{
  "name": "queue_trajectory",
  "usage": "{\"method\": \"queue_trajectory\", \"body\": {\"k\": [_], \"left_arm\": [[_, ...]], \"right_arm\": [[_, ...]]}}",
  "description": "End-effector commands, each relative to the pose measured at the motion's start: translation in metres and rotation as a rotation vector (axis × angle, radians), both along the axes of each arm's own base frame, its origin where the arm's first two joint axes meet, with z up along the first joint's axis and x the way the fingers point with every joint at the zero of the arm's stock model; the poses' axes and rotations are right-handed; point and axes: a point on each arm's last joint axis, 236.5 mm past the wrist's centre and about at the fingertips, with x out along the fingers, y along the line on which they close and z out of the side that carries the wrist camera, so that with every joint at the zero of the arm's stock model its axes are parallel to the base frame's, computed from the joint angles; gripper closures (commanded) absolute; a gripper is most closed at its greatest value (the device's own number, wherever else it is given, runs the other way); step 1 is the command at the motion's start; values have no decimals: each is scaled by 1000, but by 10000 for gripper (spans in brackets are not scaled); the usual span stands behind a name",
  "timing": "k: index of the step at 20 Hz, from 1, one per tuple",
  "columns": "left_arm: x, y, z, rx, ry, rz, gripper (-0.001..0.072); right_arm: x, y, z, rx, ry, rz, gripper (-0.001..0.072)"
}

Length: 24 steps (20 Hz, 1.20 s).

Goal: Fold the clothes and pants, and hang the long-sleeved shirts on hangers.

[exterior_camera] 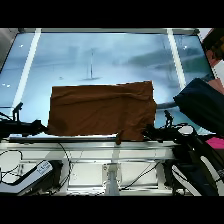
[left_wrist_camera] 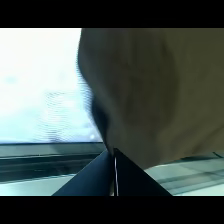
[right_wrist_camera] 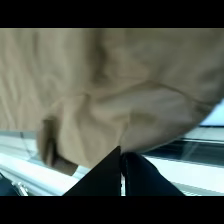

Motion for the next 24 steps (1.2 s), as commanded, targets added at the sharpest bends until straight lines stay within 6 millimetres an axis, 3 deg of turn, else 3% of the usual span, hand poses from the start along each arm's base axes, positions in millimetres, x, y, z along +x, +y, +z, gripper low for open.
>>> {"method": "queue_trajectory", "body": {"k": [1,7,11,15,18,22,24], "left_arm": [[20,3,33,-16,-70,-15,687],[86,-16,89,-154,-389,30,686],[135,8,117,-147,-573,220,687],[162,25,143,-164,-708,338,686],[172,21,142,-143,-722,348,687],[192,15,118,-22,-719,392,688],[202,14,106,52,-721,416,688]], "right_arm": [[8,8,23,24,-43,75,700],[74,9,94,27,-281,58,701],[136,-19,129,-60,-497,-98,701],[181,-50,149,-70,-610,-335,700],[206,-67,147,-87,-641,-474,700],[232,-78,116,-143,-618,-594,701],[247,-72,102,-139,-573,-587,701]]}}
